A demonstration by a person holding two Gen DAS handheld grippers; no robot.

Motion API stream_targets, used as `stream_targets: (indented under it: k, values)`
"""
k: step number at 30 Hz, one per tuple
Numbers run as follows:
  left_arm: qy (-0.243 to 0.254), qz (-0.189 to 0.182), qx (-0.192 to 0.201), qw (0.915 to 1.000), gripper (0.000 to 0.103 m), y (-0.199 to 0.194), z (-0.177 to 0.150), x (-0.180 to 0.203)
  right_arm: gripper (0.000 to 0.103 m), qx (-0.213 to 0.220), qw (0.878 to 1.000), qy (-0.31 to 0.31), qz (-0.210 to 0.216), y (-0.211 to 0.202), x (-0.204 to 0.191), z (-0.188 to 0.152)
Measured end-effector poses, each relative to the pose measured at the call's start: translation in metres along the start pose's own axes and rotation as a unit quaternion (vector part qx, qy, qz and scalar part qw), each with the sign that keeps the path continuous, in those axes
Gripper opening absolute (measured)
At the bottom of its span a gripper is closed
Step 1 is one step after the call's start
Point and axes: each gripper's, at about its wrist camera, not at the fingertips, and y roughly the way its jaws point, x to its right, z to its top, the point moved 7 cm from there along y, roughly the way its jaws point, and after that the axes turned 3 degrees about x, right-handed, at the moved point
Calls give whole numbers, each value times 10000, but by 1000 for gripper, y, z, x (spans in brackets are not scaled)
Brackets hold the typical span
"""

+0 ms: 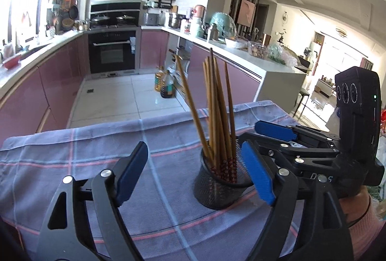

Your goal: Organize utensils

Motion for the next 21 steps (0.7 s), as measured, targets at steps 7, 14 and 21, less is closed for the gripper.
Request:
stream_targets:
  k: [7,14,21]
  values:
    - [47,514,389,9979,97,-36,-6,-15,84,261,9995,-41,-174,-16,-4,-5]
    - [70,1080,707,9916,97,-71,-17,-31,96,617,9973,-351,-205,-34,-30,-15]
    - [-37,1370,997,9855,97,-104,-27,-36,96,966,9936,-493,-300,-47,-53,-25]
